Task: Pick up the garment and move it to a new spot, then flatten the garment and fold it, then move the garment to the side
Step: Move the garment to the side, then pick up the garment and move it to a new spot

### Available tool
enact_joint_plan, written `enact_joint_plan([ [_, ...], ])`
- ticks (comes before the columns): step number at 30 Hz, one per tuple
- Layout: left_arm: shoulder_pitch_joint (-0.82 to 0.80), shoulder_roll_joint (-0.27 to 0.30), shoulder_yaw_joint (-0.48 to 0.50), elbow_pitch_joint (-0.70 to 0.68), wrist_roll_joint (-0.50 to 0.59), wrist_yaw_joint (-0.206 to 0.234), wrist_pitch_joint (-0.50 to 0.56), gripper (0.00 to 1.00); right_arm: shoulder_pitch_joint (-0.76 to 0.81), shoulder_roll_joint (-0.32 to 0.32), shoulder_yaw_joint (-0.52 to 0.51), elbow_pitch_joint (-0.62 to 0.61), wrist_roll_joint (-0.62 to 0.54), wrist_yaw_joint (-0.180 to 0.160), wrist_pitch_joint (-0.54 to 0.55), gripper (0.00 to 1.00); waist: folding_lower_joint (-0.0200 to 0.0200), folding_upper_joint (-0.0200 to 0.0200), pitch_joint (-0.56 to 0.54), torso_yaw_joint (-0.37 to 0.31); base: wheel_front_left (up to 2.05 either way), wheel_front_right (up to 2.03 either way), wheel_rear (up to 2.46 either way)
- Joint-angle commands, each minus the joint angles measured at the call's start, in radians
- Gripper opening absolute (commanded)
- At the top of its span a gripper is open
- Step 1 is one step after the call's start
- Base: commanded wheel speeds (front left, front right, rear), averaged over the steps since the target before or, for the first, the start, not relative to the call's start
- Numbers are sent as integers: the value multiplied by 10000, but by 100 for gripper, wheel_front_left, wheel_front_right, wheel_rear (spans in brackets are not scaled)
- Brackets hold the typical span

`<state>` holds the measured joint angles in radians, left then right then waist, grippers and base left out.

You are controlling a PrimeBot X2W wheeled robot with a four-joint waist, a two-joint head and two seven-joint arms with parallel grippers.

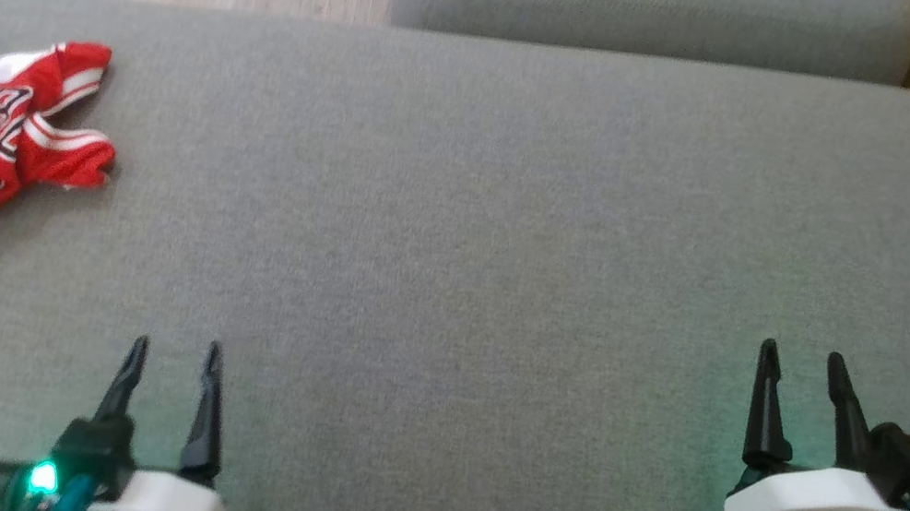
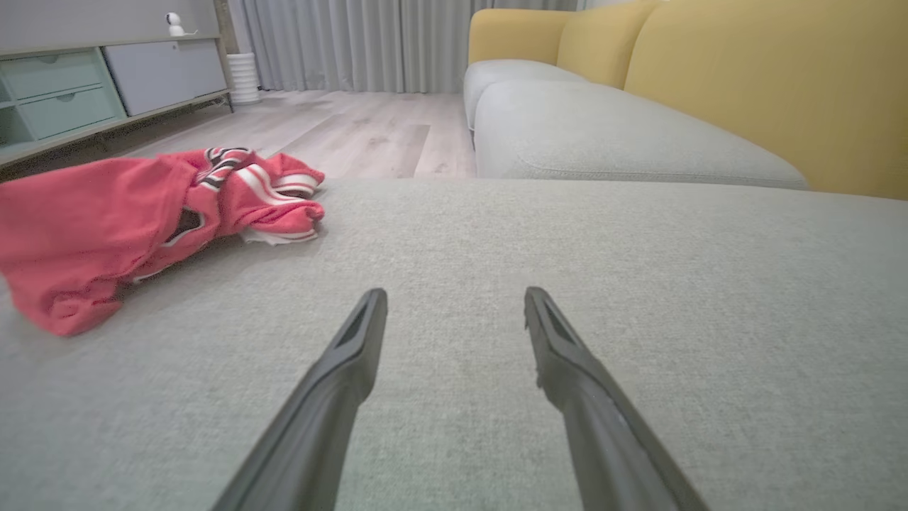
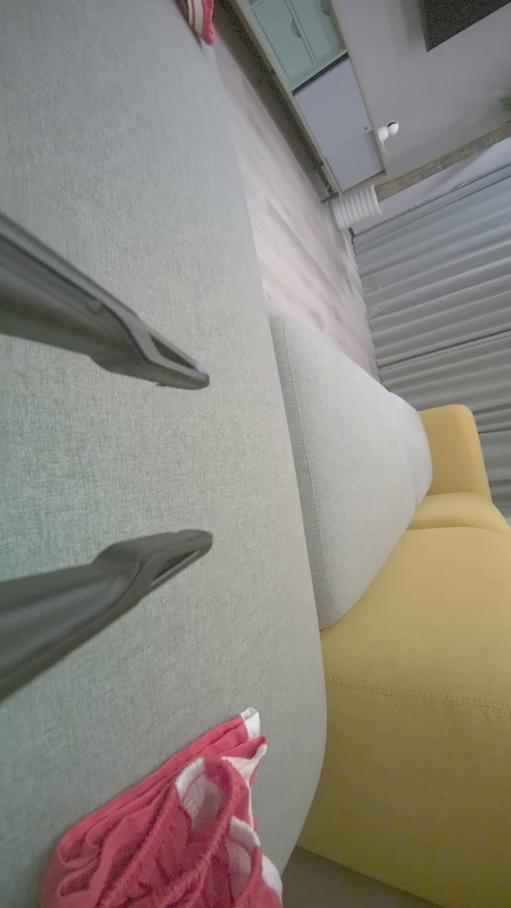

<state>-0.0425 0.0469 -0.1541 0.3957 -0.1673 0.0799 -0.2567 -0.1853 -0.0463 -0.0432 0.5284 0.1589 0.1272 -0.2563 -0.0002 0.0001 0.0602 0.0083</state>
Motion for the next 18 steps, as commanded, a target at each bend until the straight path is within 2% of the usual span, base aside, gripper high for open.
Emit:
enact_joint_plan([
  [1, -61, 33, 523, -274, -26, 74, -51, 100, -107, -41, 367, -428, 128, 35, -55, 100, 2, -1, -296, -69, 0, 0, 0],
  [6, 180, 33, 951, -375, 65, 22, -51, 100, -8, -40, 578, -547, 238, 35, -55, 100, 2, -1, -437, -177, 0, 0, 0],
  [14, 282, 33, 1076, -424, 82, -81, -51, 100, 8, -40, 853, -565, 401, 35, -55, 100, 2, -1, -284, -206, 0, 0, 0],
  [18, 191, 33, 1137, -488, 19, -82, -51, 100, 26, -40, 1058, -632, 463, 35, -55, 100, 2, -1, -161, 247, 0, 0, 0],
])
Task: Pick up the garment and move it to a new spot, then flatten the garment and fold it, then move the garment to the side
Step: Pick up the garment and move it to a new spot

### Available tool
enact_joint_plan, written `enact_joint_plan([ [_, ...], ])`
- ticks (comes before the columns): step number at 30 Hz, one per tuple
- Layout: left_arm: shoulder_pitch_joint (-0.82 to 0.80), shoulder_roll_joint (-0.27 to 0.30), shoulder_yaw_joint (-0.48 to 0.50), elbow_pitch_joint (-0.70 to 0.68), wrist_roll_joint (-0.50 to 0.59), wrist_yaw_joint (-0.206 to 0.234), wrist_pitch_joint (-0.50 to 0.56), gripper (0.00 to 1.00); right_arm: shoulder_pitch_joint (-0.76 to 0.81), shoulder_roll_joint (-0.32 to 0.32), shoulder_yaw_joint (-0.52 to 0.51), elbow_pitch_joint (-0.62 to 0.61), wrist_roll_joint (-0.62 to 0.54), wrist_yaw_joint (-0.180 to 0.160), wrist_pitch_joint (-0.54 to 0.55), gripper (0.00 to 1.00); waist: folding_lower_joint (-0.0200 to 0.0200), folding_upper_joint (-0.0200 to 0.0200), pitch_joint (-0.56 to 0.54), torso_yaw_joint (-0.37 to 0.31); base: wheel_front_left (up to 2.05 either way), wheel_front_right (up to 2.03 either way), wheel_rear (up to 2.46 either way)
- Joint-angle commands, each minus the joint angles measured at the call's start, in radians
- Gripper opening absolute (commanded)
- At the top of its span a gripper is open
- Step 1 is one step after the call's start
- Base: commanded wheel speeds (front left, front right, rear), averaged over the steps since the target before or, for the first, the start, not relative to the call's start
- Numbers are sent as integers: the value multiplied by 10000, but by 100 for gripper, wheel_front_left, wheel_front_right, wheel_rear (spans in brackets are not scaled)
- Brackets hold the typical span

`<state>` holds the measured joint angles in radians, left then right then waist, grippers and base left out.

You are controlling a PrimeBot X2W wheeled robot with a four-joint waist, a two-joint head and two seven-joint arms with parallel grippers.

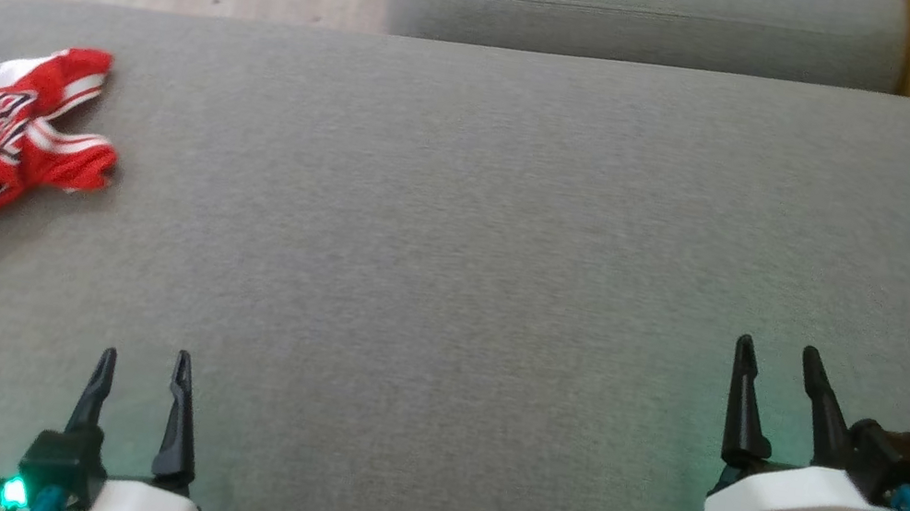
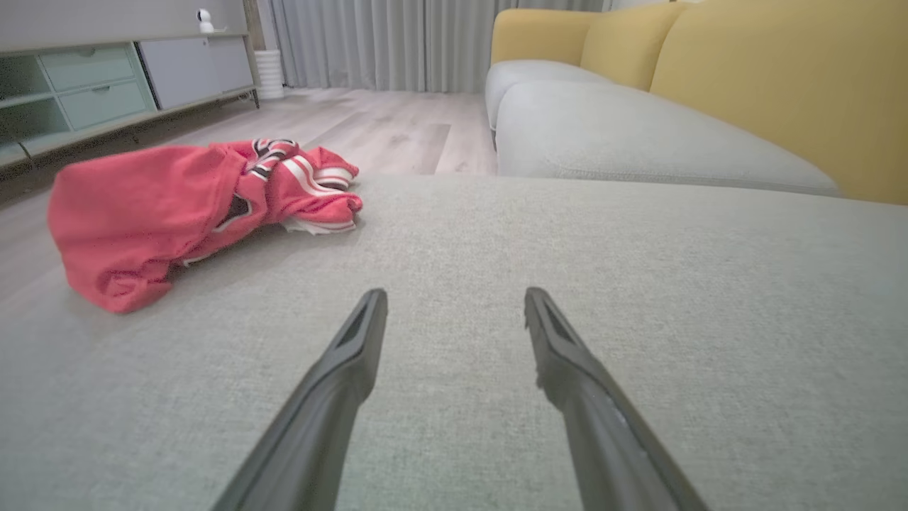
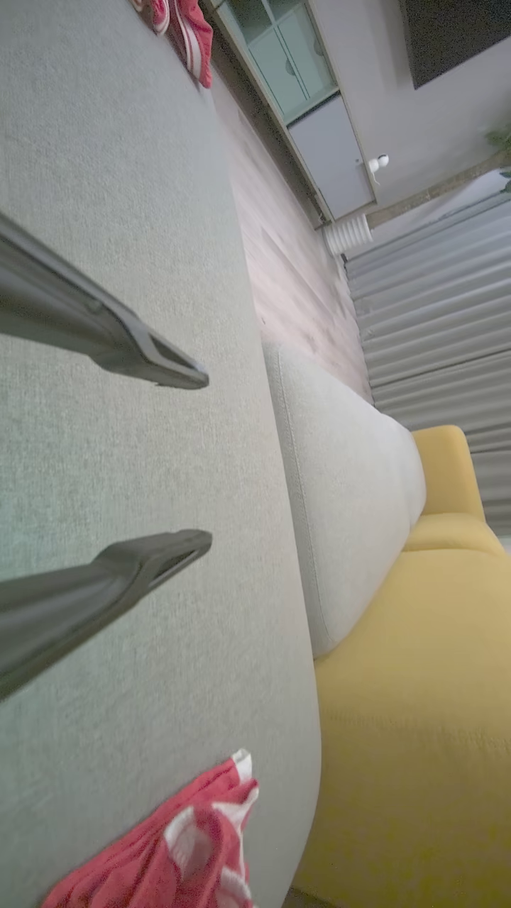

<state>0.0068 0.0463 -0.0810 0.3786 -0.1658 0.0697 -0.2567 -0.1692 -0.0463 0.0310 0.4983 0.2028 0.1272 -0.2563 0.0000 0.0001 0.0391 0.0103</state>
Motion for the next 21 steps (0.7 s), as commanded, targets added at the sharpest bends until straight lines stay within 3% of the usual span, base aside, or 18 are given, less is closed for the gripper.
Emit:
enact_joint_plan([
  [1, -332, 39, 413, -294, -30, 31, -51, 100, -116, -40, 348, -332, 19, 35, -55, 100, 0, -1, 67, 424, 0, 0, 0],
  [11, -279, 39, 715, -152, -510, 266, -51, 100, -136, -40, 913, -376, 99, 35, -55, 100, 0, -1, 355, 2927, 0, 0, 0],
  [17, -51, 39, 1154, -113, -741, 346, -51, 100, -235, -40, 1305, -323, 102, 35, -55, 100, 0, -1, 530, 3887, 0, 0, 0],
  [21, 69, 39, 1585, -65, -939, 262, -51, 100, -338, -40, 1621, -332, -71, 35, -55, 100, 0, -1, 706, 4167, 0, 0, 0],
])
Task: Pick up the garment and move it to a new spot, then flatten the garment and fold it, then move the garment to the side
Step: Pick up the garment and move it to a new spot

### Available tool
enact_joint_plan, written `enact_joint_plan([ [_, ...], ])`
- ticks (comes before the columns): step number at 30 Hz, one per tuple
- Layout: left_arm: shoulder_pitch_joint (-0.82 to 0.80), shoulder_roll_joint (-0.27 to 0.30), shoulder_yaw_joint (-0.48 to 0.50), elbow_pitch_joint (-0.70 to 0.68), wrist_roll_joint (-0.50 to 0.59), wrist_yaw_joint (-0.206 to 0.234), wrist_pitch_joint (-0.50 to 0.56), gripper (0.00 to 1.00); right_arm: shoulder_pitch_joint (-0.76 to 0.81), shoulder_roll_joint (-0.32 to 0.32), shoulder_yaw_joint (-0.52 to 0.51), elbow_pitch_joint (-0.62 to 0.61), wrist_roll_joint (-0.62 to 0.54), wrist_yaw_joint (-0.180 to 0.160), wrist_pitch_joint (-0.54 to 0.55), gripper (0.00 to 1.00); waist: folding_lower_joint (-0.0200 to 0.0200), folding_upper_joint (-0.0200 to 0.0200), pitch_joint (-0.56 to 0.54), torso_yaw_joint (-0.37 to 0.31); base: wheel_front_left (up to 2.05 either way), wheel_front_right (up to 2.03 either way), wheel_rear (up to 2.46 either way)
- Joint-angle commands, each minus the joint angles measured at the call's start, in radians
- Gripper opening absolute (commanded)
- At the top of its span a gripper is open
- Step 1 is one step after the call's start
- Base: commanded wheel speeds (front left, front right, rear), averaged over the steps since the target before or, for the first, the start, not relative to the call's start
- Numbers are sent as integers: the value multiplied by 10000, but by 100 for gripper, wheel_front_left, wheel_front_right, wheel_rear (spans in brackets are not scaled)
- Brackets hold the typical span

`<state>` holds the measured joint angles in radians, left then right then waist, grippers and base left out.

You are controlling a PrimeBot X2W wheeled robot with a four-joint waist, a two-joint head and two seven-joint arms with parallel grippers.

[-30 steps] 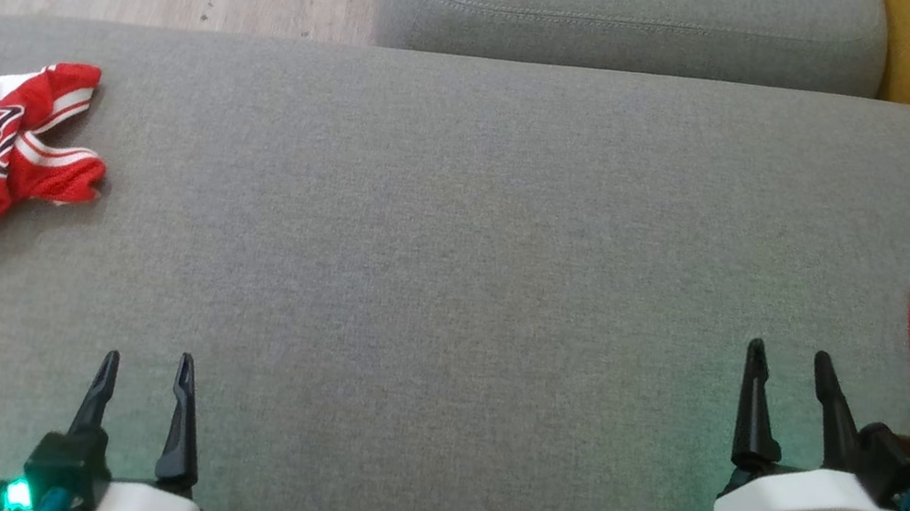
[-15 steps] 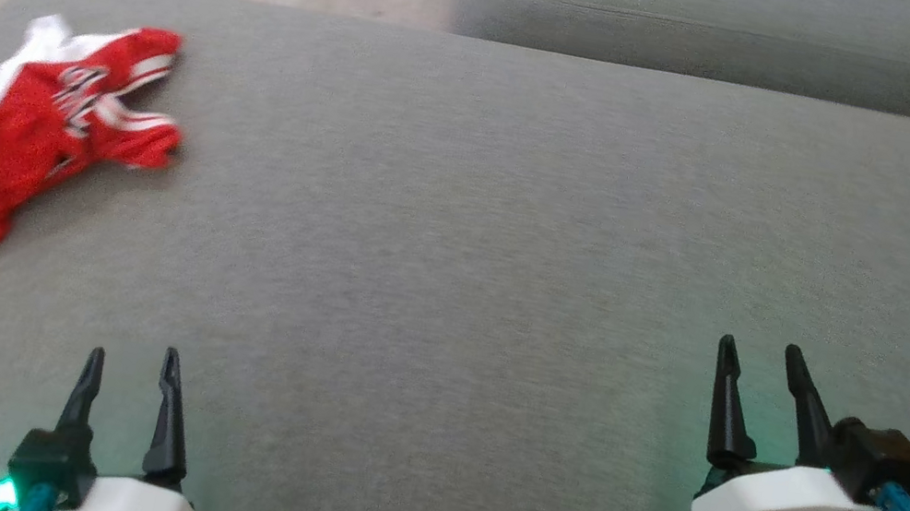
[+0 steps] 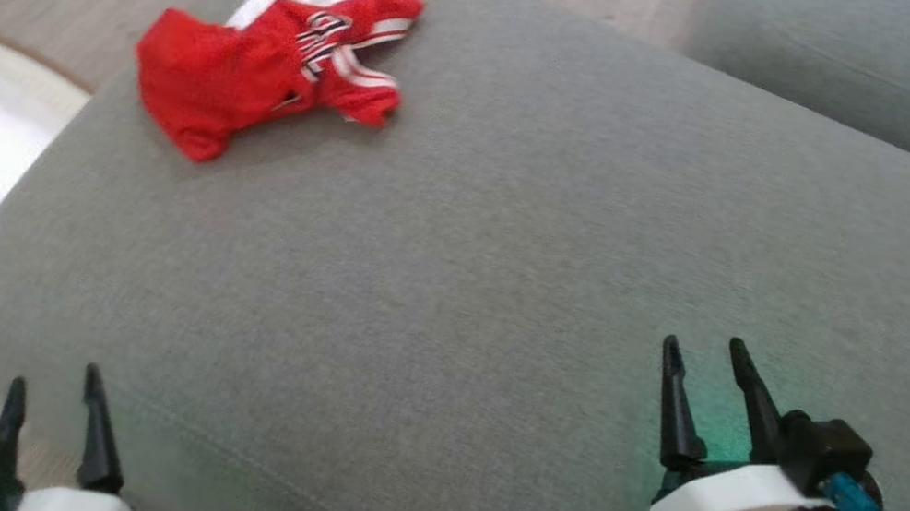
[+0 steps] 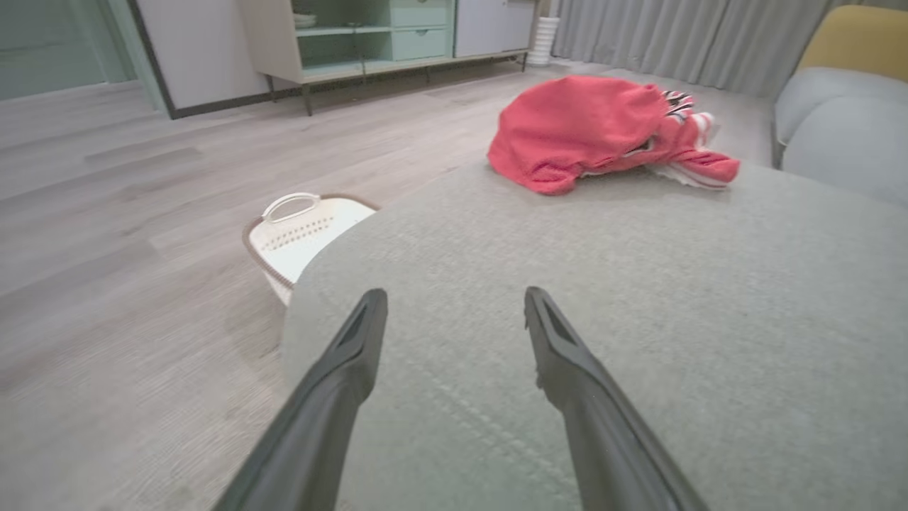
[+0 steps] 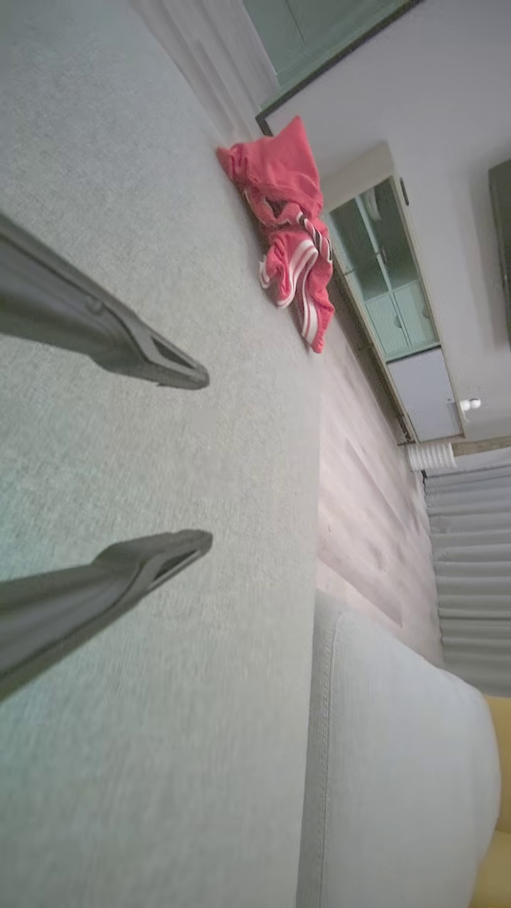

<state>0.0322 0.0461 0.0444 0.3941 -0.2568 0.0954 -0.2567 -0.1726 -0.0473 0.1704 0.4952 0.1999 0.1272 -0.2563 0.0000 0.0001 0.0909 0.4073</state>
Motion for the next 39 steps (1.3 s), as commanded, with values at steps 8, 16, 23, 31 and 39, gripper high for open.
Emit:
enact_joint_plan([
  [8, -1165, 86, 1515, -152, -10, -745, -51, 100, -692, -30, 782, -537, -271, 35, -55, 100, 0, -1, 1032, -311, 0, 0, 0],
  [16, -4199, 1466, 1874, 447, 596, -1763, -51, 100, -1302, -30, 931, -1239, -722, 35, -55, 100, 0, -1, 2469, -1276, 0, 0, 0],
  [23, -6926, 2517, 1347, 2169, 458, -2131, 232, 100, -1776, -30, 1102, -1924, -786, 35, -55, 100, 0, -1, 3606, -2209, 0, 0, 0],
  [31, -8624, 3360, 1061, 4420, 389, -1974, 794, 100, -2078, -30, 1017, -2377, -768, 35, -55, 100, 0, -1, 4376, -3147, 0, 0, 0],
  [39, -8831, 3556, 1148, 6086, 357, -1332, 1679, 100, -1966, -30, 816, -2381, -679, 35, -55, 100, 0, -1, 4408, -3591, 0, 0, 0],
])
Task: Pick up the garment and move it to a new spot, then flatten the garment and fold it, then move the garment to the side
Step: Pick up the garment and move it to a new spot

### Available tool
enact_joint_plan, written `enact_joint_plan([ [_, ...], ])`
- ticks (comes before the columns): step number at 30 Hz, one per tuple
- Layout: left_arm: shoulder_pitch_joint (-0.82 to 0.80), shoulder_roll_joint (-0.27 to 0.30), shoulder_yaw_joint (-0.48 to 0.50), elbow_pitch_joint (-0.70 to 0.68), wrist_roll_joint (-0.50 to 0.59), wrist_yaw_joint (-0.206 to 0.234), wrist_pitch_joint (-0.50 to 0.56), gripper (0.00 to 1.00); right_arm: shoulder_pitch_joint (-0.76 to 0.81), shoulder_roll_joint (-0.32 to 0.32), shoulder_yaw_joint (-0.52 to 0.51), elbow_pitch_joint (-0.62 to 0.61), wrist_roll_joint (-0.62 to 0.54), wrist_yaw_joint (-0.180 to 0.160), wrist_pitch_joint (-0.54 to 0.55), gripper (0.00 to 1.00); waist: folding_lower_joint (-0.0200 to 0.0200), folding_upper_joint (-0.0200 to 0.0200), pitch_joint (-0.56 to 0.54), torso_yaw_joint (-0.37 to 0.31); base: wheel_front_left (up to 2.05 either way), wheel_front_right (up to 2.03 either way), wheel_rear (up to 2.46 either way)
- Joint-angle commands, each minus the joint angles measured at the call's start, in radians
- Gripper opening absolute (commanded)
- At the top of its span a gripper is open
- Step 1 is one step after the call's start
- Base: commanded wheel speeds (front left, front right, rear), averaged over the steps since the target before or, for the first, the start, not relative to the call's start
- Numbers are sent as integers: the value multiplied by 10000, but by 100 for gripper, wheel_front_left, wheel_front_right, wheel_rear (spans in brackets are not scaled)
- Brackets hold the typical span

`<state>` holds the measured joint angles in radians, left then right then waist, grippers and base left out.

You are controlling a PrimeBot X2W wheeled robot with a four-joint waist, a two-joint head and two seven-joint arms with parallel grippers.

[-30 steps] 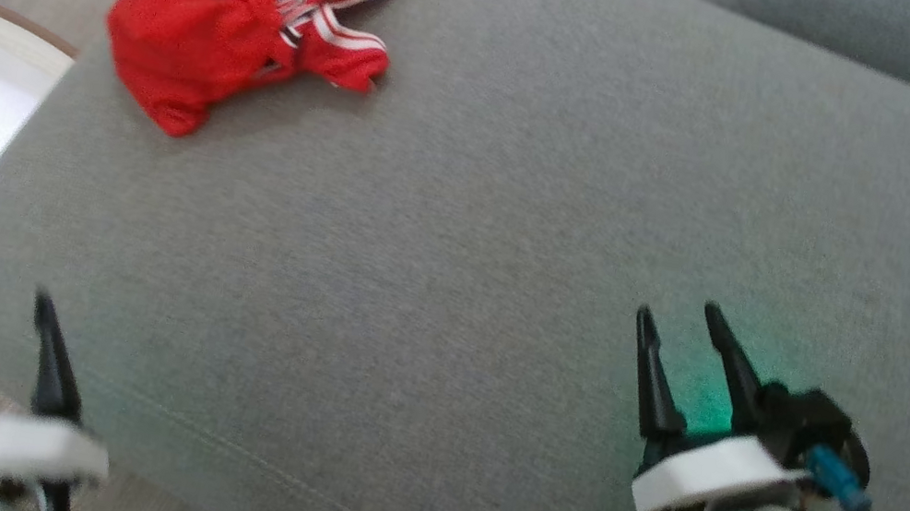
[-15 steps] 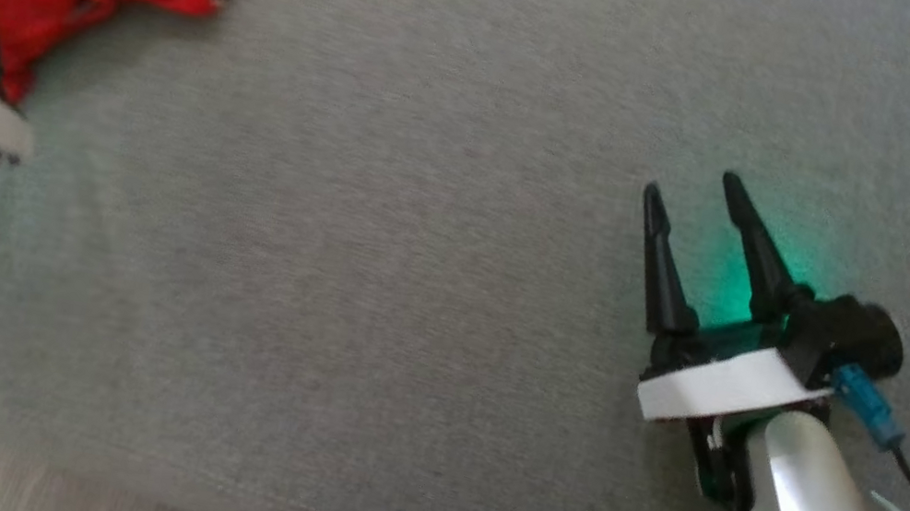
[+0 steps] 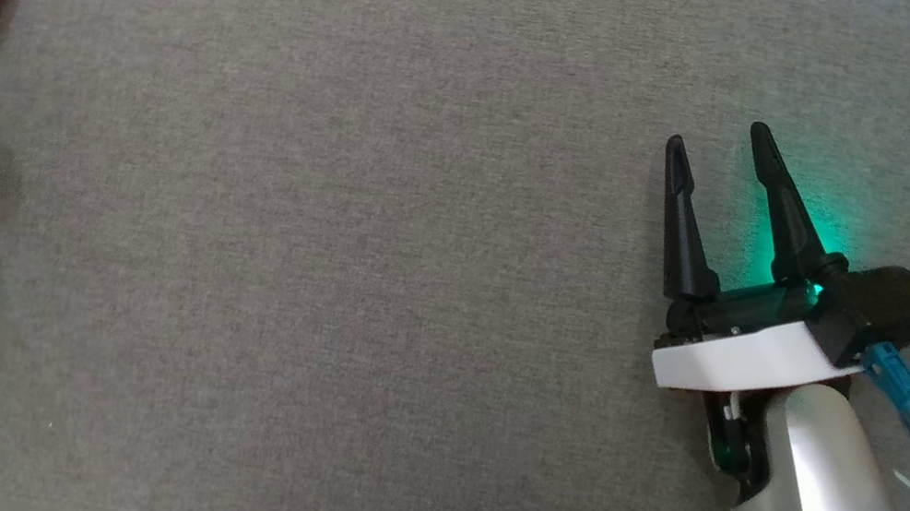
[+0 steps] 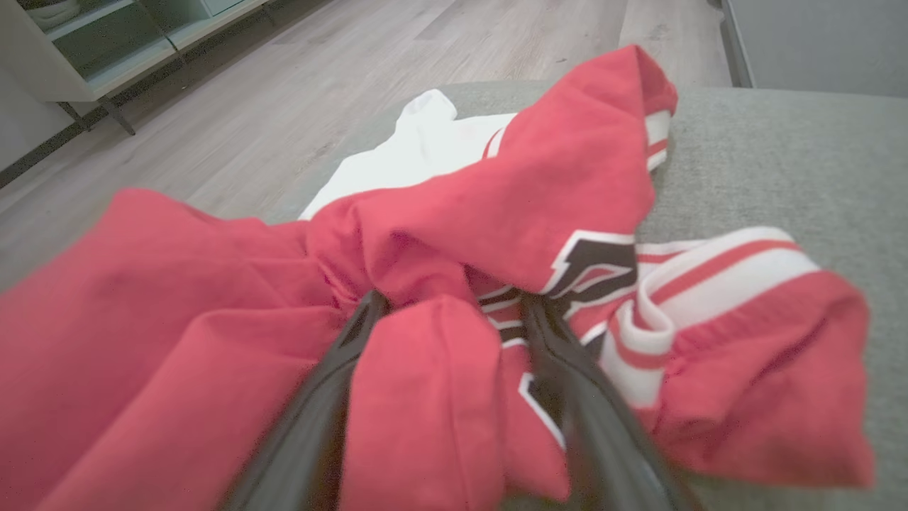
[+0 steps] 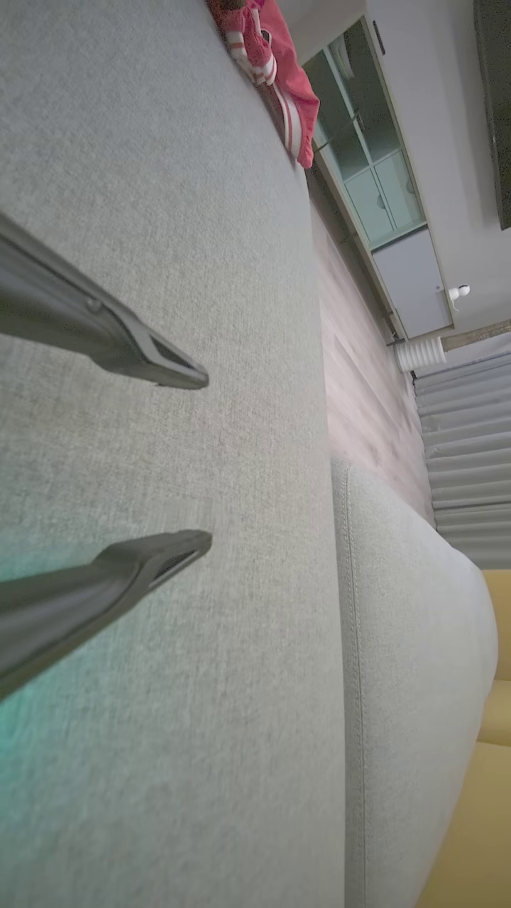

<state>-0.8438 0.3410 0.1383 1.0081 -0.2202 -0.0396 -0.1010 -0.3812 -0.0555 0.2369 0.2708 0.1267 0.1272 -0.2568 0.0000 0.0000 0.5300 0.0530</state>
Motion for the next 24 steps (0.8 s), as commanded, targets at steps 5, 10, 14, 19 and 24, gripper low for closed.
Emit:
enact_joint_plan([
  [5, -283, 631, 311, 175, -227, -99, -509, 0, 162, 53, 135, 25, 342, 35, -49, 100, 0, 0, -261, -190, 0, 0, 0],
  [10, -742, 645, -133, -403, -53, -528, -1293, 0, 320, 53, 191, 174, 844, 35, -49, 100, 0, 0, -869, -440, 0, 0, 0],
  [14, -1132, 313, -537, -1267, -127, -773, -1500, 0, 544, 53, 343, 307, 1141, 35, -49, 100, 0, 0, -1448, -834, 0, 0, 0],
  [19, -1303, -459, -1361, -2355, -355, -887, -1555, 0, 752, 53, 446, 549, 1447, 35, -49, 100, 0, 0, -2110, -1552, 0, 0, 0],
  [24, -914, -1765, -2994, -3628, -1600, -906, -1479, 0, 836, 53, 493, 778, 1692, 35, -49, 100, 0, 0, -2587, -2333, 0, 0, 0],
])
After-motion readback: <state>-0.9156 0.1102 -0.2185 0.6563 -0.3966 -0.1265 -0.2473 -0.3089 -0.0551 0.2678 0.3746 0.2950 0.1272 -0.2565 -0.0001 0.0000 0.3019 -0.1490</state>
